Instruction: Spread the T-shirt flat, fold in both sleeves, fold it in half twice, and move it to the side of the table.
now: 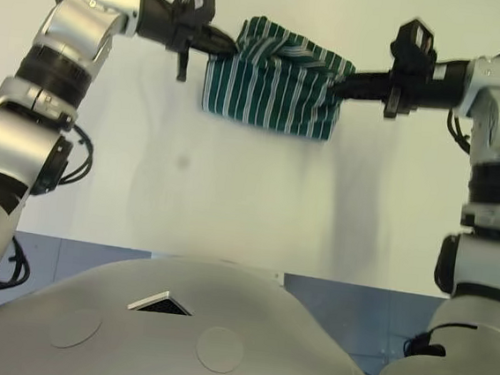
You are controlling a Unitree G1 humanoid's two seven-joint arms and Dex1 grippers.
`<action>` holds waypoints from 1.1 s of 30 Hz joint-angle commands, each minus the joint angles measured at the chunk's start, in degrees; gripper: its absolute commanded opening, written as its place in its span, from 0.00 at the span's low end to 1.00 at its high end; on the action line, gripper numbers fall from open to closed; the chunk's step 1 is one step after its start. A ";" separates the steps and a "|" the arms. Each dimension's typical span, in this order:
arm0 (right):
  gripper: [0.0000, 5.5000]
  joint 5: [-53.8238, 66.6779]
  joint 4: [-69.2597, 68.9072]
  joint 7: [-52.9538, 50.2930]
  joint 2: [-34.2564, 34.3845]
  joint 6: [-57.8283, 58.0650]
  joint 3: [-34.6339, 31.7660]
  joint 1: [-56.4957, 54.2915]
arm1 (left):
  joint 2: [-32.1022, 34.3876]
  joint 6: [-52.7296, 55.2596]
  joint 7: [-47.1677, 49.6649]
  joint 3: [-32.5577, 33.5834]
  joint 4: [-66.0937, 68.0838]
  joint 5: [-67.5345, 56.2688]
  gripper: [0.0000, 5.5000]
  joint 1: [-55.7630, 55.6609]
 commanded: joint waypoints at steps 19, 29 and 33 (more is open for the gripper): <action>0.46 -9.90 22.26 -22.89 21.28 -28.03 -5.78 -4.96 | -4.40 -7.79 18.37 31.20 -2.08 -13.01 0.44 9.71; 0.46 -11.31 44.66 -46.56 14.64 -20.54 -14.88 6.40 | -6.67 13.20 31.52 33.45 -41.52 -21.04 0.44 31.12; 0.46 -1.04 44.28 -61.29 10.04 -25.05 -28.86 15.92 | -6.58 15.25 33.59 31.36 -48.30 -19.29 0.44 36.42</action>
